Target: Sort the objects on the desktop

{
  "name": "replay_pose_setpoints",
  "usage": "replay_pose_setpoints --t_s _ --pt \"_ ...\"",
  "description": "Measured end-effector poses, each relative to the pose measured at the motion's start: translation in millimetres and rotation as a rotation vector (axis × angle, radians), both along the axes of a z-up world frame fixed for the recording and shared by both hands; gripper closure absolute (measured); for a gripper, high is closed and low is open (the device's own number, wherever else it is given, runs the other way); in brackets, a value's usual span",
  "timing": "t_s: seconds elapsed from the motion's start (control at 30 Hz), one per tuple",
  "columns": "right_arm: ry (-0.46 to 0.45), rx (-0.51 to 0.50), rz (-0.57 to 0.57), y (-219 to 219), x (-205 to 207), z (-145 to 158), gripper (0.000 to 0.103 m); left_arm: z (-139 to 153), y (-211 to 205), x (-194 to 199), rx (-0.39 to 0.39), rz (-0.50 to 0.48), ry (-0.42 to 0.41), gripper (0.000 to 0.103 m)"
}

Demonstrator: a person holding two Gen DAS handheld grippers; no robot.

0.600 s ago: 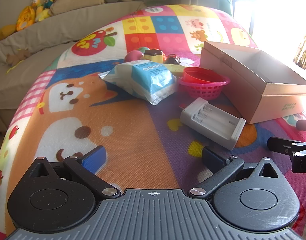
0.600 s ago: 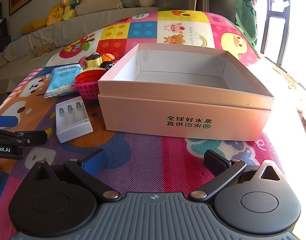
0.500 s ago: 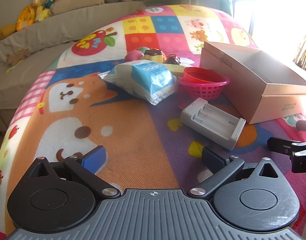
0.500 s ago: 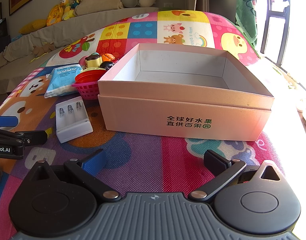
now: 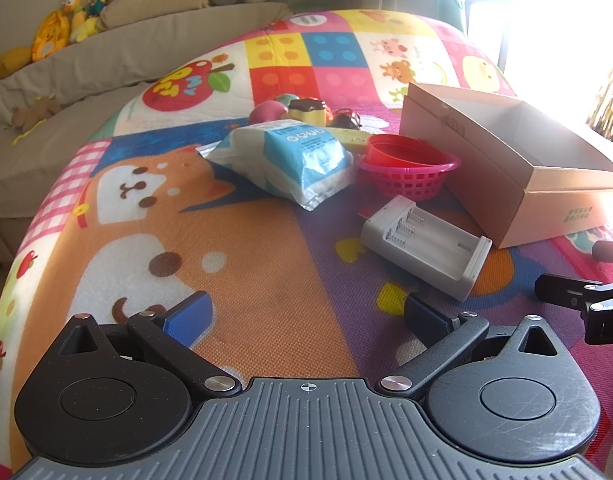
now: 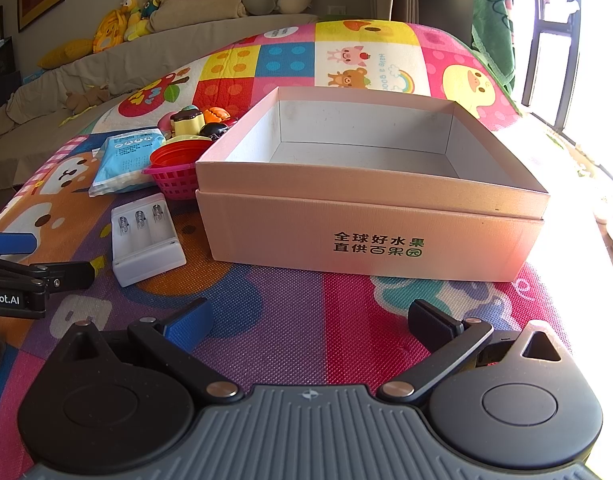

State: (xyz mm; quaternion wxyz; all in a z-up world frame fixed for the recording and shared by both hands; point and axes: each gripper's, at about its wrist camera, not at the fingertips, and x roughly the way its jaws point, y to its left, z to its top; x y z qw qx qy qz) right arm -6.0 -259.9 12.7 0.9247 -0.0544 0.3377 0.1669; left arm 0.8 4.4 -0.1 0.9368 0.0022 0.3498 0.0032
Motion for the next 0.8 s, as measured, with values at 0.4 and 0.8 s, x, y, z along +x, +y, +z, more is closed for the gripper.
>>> replay_pose_setpoints --t_s 0.4,0.8 --pt "0.062 -0.032 -0.055 3.9 -11.3 5.3 0.000 -1.2 -1.9 4.2 0.000 -0.001 0.004 0.000" --pt "0.026 -0.029 0.066 20.0 -24.9 14.5 0.000 8.7 8.1 3.5 -0.006 0.028 0.057 0.000"
